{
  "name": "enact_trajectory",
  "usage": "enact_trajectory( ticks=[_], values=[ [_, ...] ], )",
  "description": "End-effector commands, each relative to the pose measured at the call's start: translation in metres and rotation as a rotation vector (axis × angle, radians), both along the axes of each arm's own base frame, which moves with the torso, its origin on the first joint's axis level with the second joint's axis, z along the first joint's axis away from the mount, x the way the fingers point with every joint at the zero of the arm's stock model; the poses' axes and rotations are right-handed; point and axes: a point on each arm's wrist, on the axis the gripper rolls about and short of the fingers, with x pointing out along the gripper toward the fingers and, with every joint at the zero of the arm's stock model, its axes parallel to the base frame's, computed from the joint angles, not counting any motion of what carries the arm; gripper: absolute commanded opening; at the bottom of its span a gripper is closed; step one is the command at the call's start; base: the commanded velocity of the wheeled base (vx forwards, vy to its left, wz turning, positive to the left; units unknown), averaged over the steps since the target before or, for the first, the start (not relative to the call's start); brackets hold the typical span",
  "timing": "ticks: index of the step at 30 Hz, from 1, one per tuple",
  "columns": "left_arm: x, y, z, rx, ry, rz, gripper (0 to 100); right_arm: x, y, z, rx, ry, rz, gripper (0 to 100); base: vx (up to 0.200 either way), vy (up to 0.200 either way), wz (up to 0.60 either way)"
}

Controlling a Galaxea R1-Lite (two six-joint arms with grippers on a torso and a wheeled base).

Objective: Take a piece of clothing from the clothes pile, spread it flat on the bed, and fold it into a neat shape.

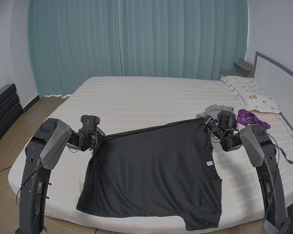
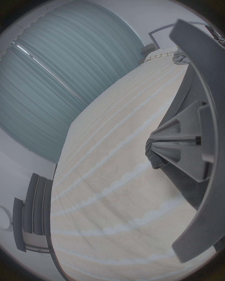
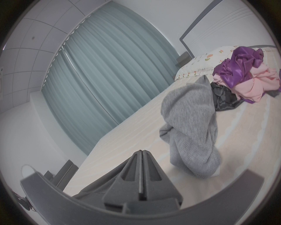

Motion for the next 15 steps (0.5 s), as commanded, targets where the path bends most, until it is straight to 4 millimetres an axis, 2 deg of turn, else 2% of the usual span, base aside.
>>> enact_trajectory(
  ticks=[1,7,8,10,11,15],
  values=[
    [0.002,-0.008,-0.008,-0.002,0.002,-0.012,0,0.004,0.003,-0.003,-0.006,-0.019,-0.017,0,0.000,0.000,0.00],
    [0.001,-0.020,-0.012,0.001,0.005,-0.033,0,0.002,0.007,-0.028,-0.019,0.034,-0.014,0,0.000,0.000,0.00],
    [0.002,-0.020,-0.012,0.001,0.004,-0.033,100,0.002,0.007,-0.030,-0.021,0.037,-0.012,0,0.000,0.000,0.00],
    [0.003,-0.021,-0.013,0.001,0.001,-0.033,100,0.001,0.008,-0.036,-0.026,0.054,-0.008,0,0.000,0.000,0.00],
    [0.004,-0.021,-0.014,0.000,-0.002,-0.035,100,0.000,0.009,-0.040,-0.027,0.064,-0.005,100,0.000,0.000,0.00],
    [0.005,-0.021,-0.014,0.006,-0.006,-0.024,100,-0.009,0.010,-0.043,-0.026,0.112,0.018,100,0.000,0.000,0.00]
  ],
)
